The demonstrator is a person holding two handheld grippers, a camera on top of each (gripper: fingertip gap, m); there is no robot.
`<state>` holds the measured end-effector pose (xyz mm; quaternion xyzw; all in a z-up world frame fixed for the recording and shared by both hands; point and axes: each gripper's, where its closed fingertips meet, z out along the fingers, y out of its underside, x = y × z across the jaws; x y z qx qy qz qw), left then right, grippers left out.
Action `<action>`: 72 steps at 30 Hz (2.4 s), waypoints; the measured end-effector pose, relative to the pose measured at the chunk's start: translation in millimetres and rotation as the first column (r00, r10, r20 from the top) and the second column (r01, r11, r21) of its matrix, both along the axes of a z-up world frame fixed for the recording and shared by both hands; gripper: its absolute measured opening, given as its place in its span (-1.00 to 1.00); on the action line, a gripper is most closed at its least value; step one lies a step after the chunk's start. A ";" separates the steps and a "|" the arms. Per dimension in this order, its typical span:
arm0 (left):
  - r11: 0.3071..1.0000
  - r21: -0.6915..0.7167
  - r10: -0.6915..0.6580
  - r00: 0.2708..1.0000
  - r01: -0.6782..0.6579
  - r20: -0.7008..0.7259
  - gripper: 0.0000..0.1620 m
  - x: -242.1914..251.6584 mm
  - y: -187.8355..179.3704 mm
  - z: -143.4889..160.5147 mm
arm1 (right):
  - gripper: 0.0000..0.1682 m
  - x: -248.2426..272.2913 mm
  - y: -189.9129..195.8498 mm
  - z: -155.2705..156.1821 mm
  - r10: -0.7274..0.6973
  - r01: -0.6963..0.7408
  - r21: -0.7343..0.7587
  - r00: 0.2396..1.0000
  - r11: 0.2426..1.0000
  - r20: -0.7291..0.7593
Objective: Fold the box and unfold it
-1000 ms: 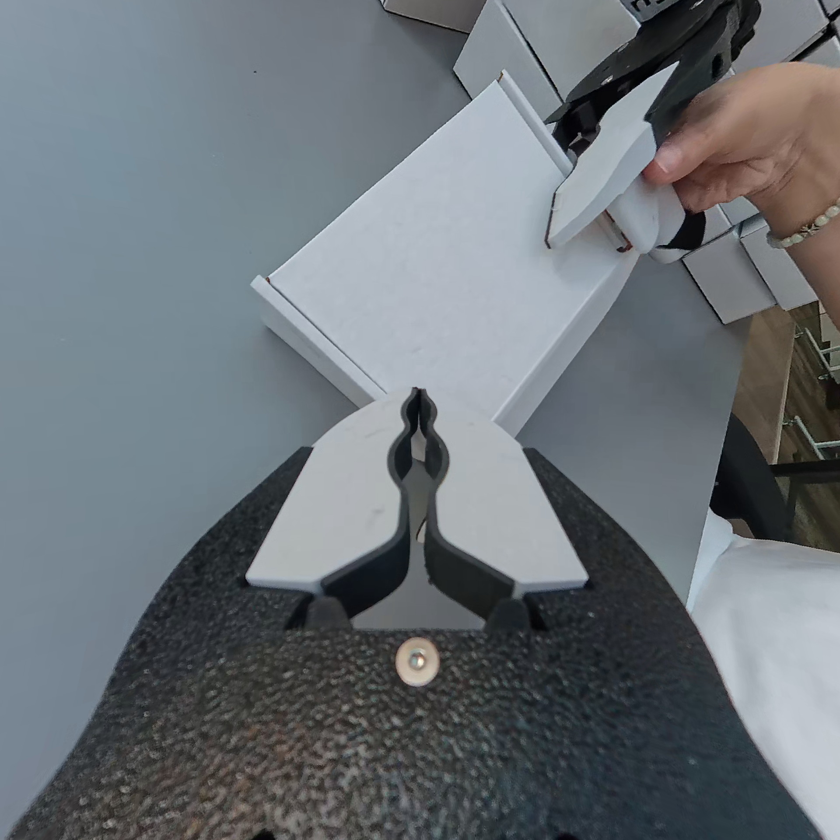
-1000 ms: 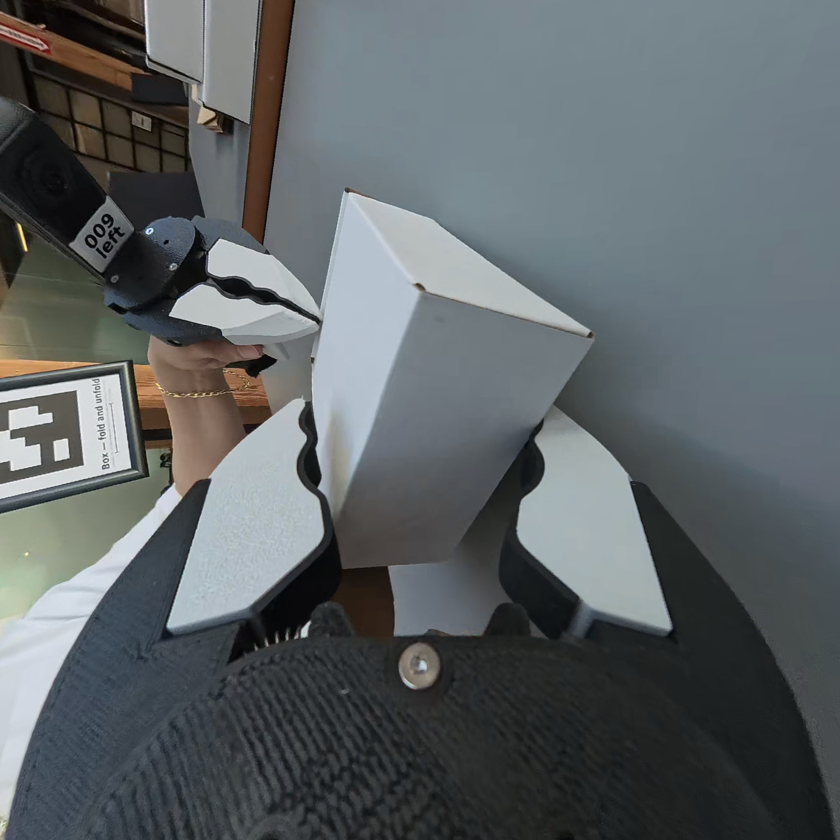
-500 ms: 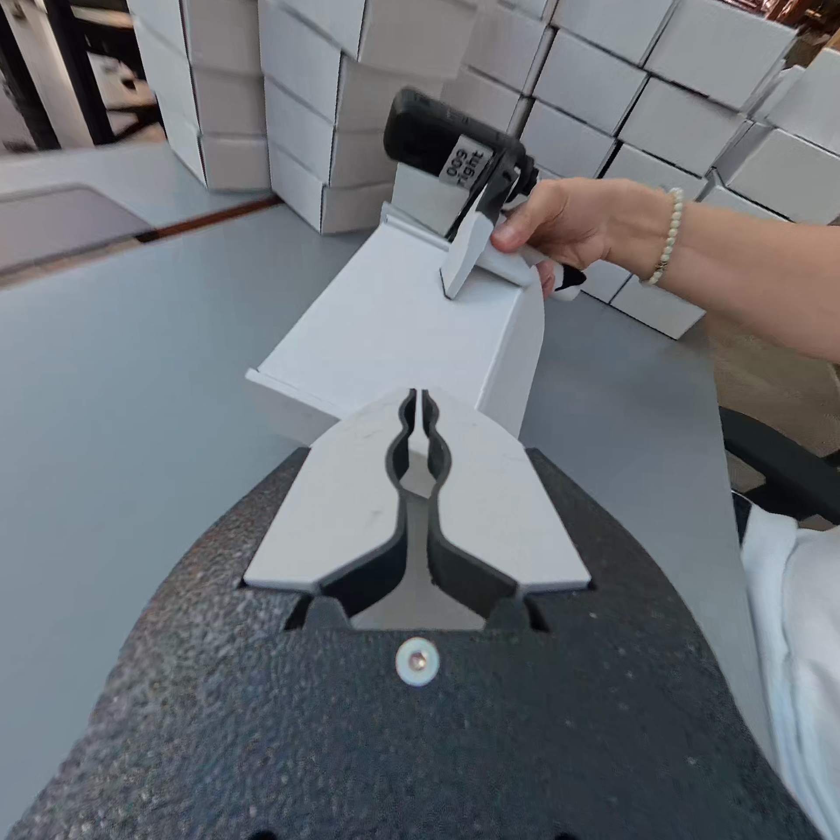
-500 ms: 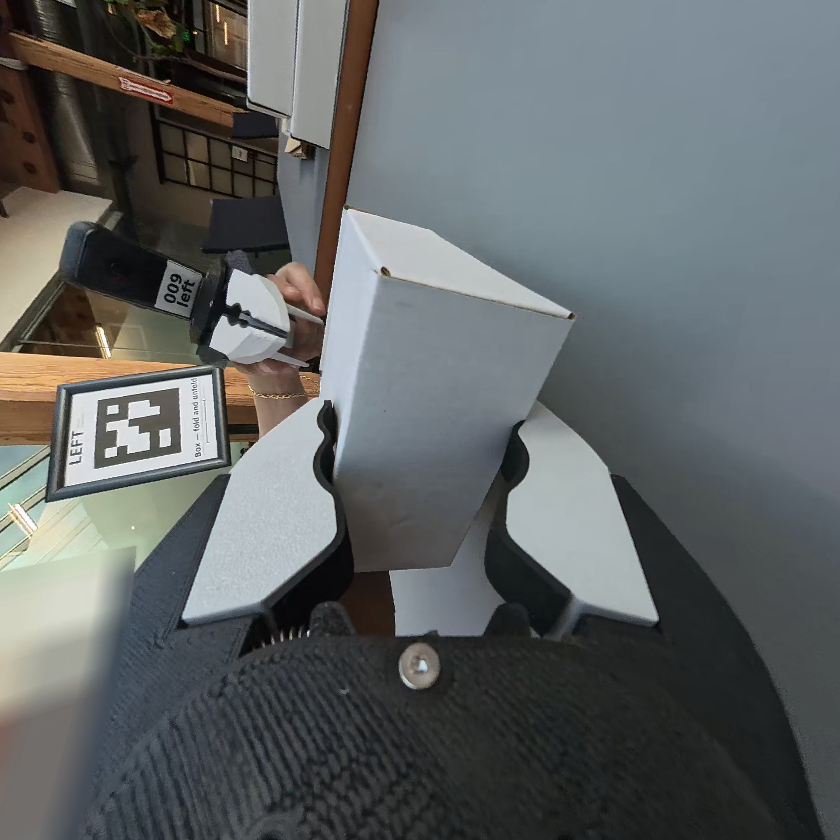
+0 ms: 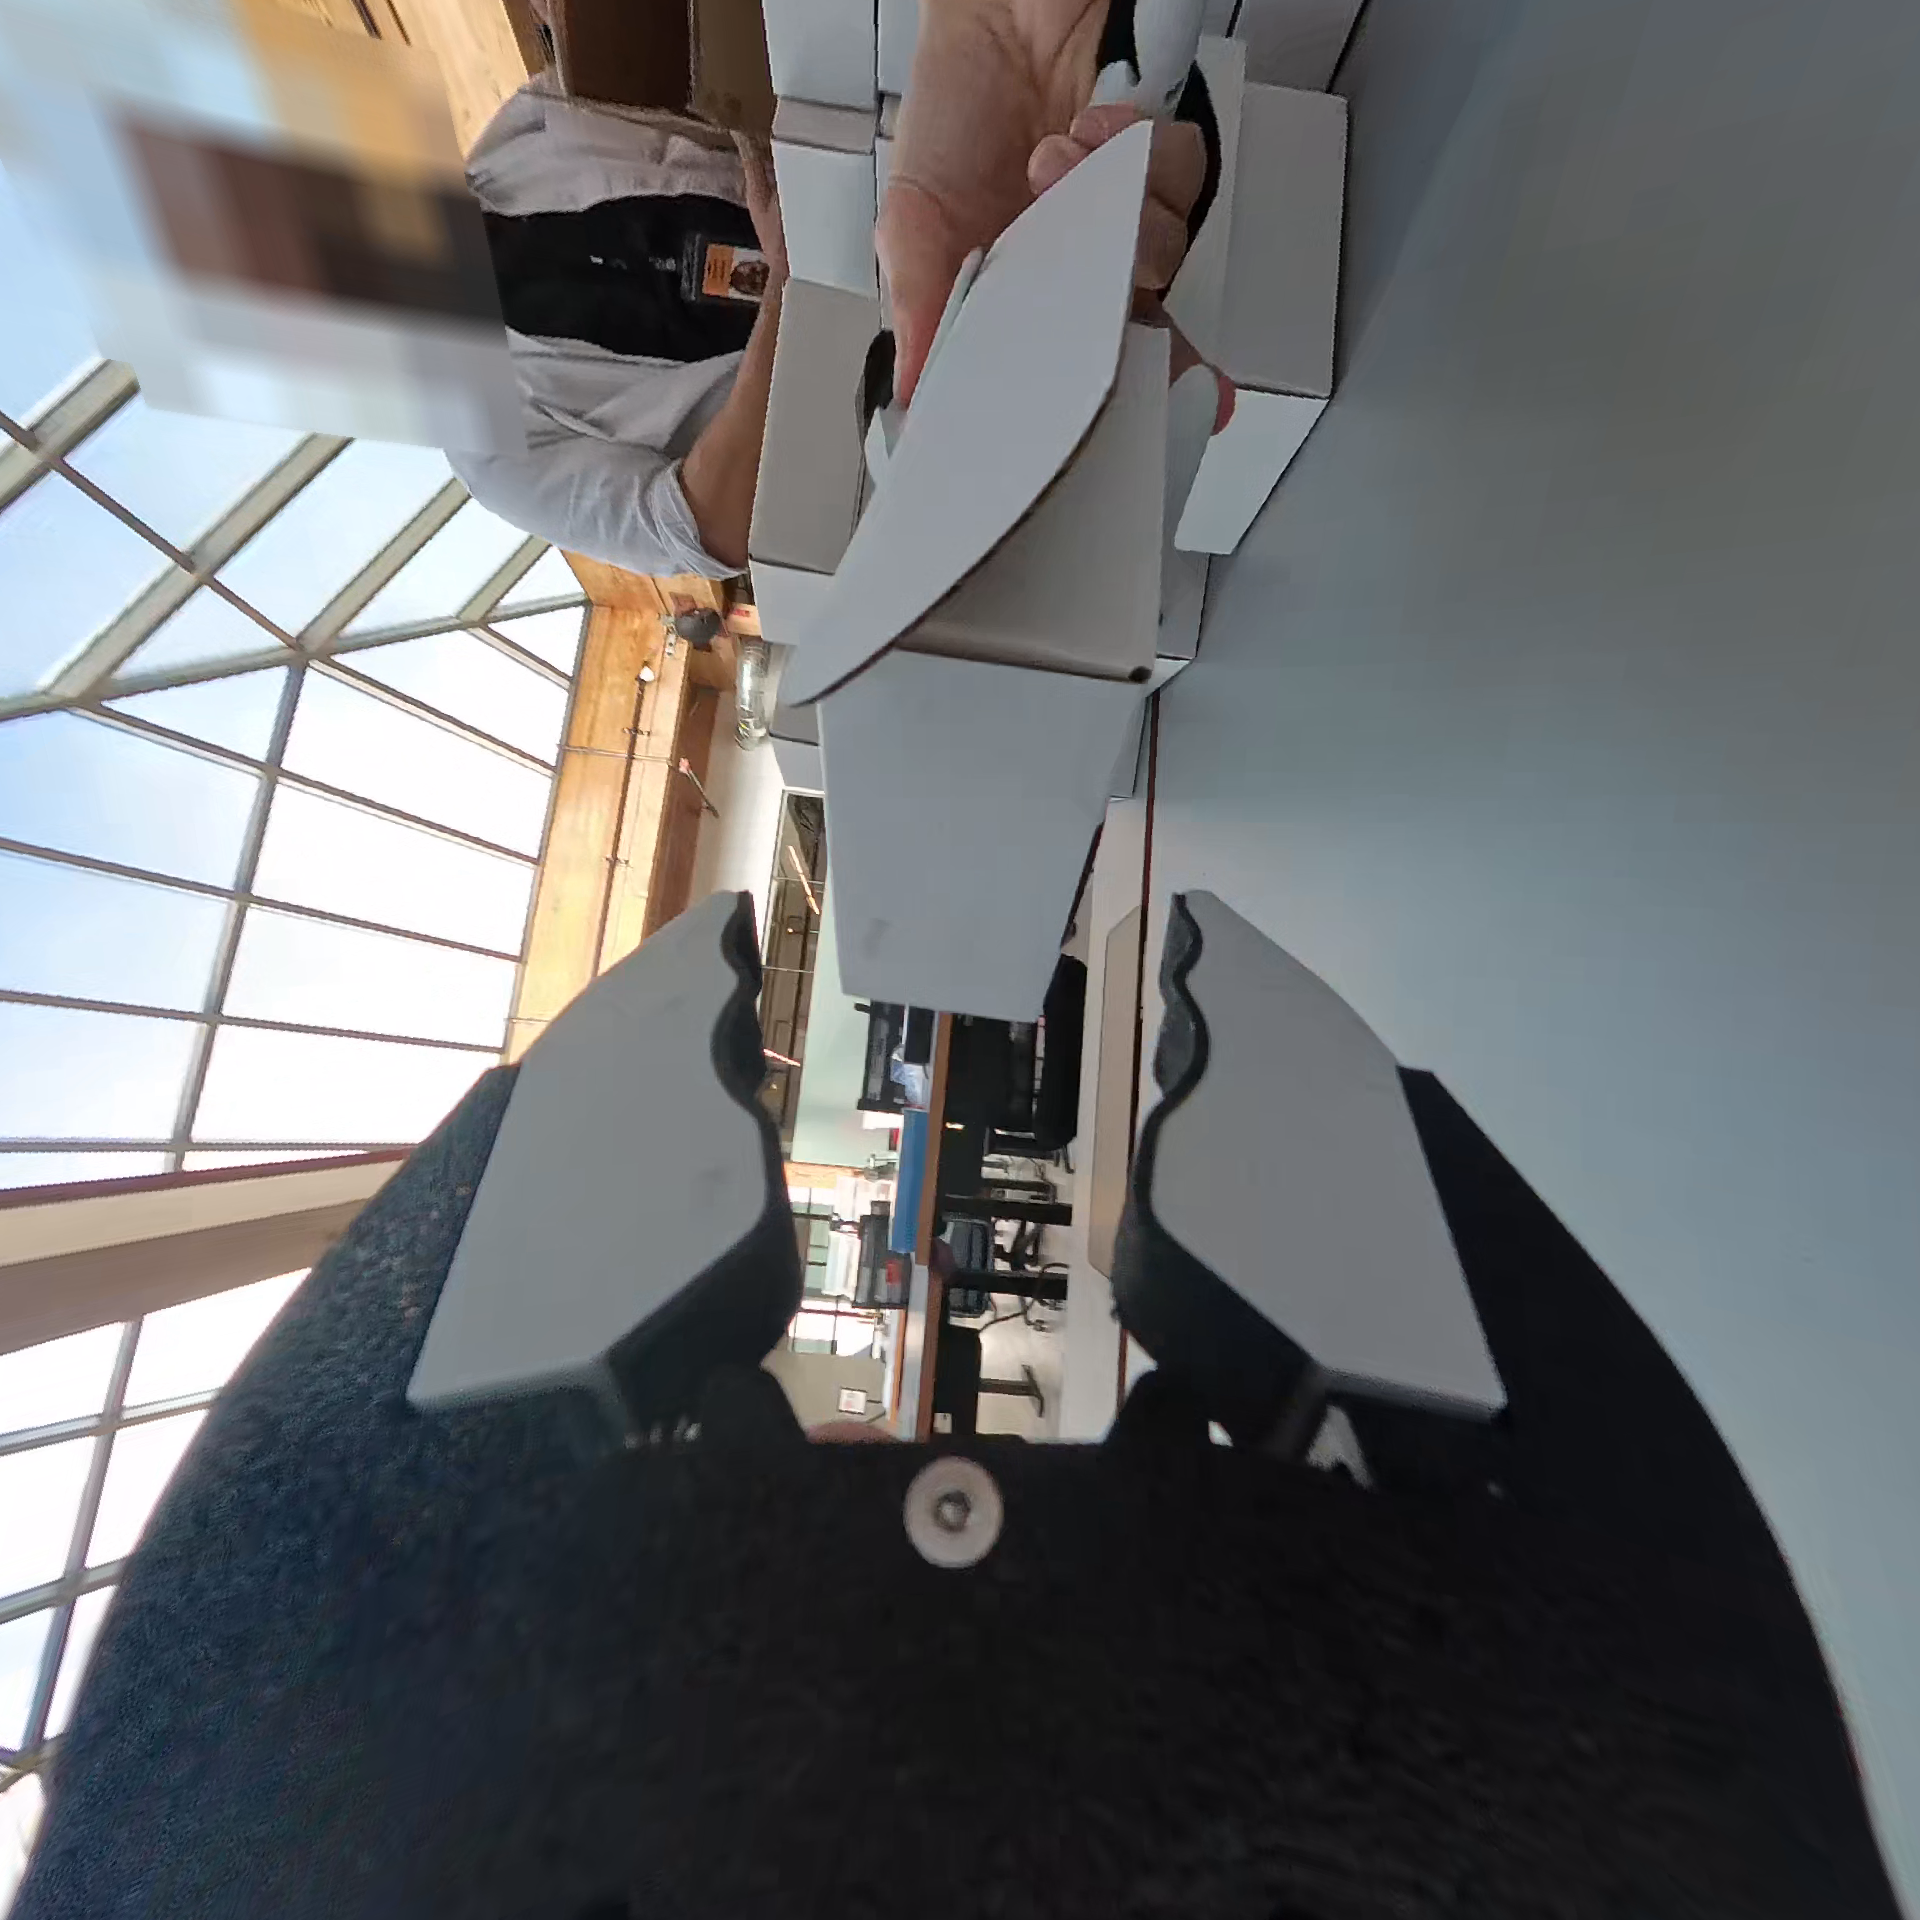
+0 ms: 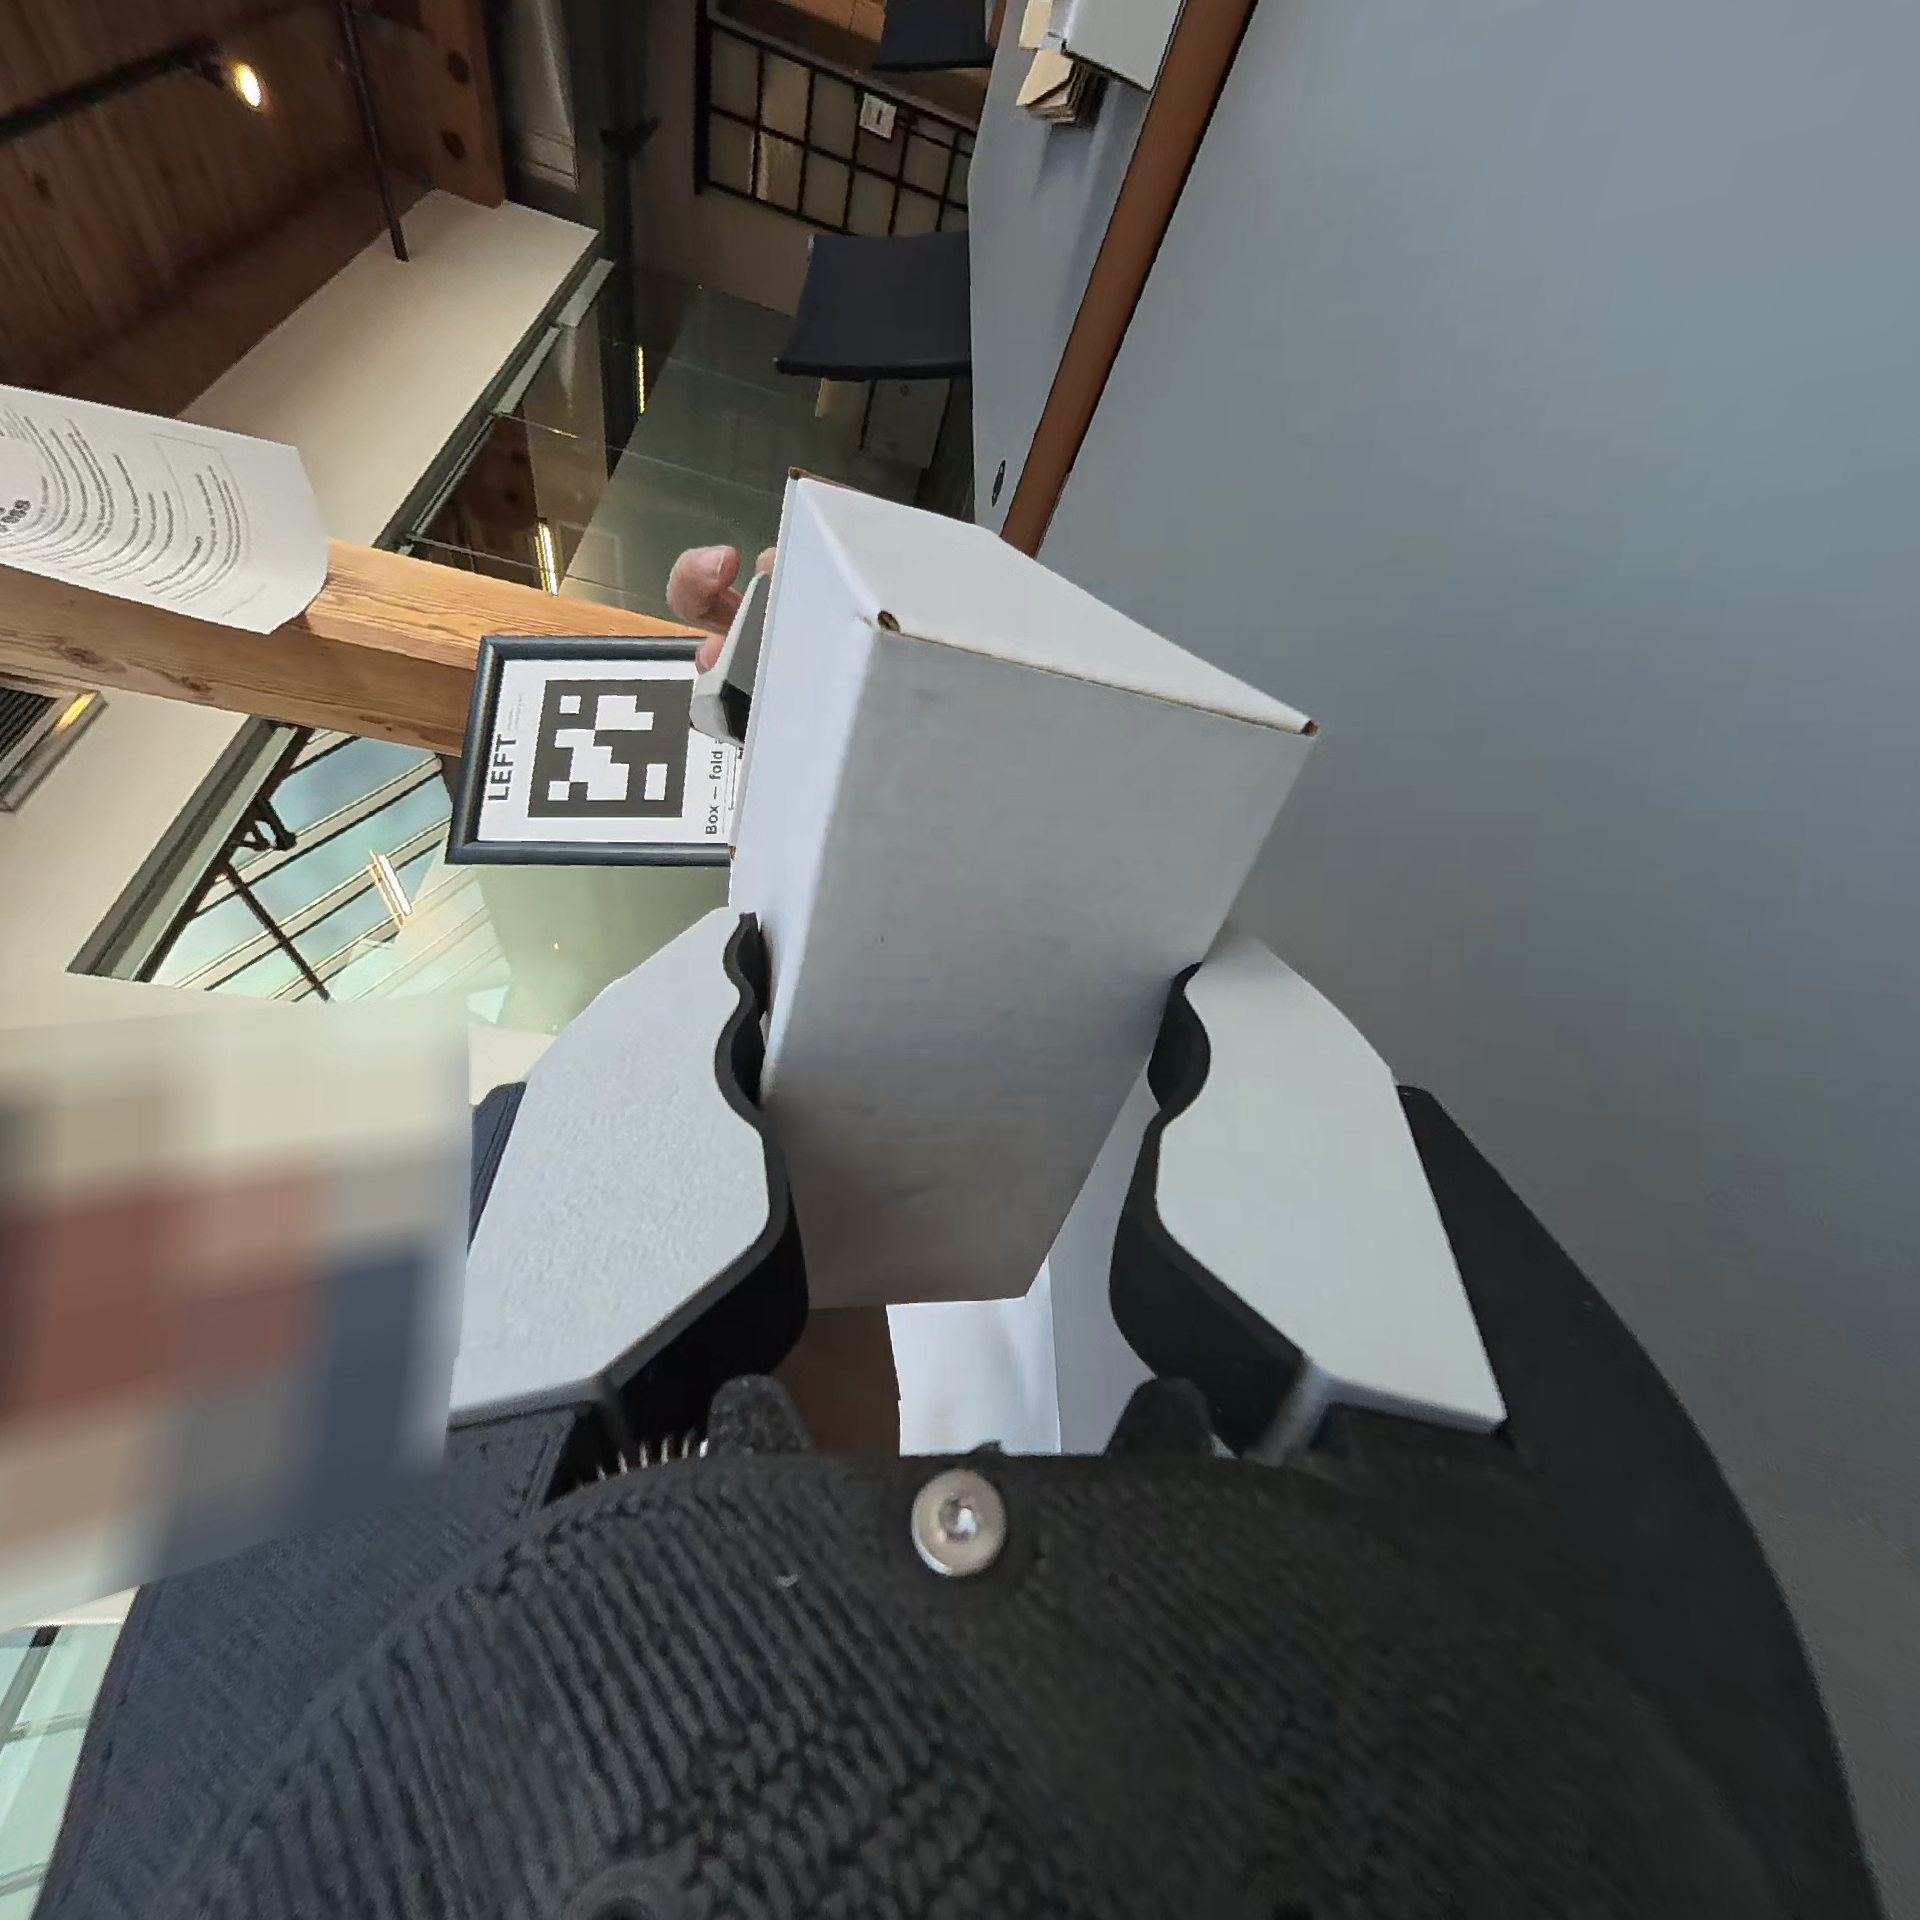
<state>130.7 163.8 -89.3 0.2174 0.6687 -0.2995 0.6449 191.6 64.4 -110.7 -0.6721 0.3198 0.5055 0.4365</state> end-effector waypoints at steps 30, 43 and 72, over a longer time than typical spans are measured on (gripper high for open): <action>0.843 -0.525 -0.277 0.742 -0.117 -0.610 -0.20 -6.8 -12.9 9.9 | 0.18 17.1 -52.1 54.3 -0.274 0.176 0.224 0.785 0.959 0.555; 0.803 -0.531 -0.410 0.395 -0.271 -0.822 -0.21 14.8 -28.3 -64.4 | -0.26 4.9 -78.1 27.8 -0.157 0.194 0.128 0.141 0.973 0.978; 0.875 -0.434 -0.371 0.281 -0.214 -0.885 -0.20 16.2 -19.6 -70.4 | -0.66 3.7 -49.8 -3.8 -0.008 -0.082 -0.013 -0.249 0.997 0.968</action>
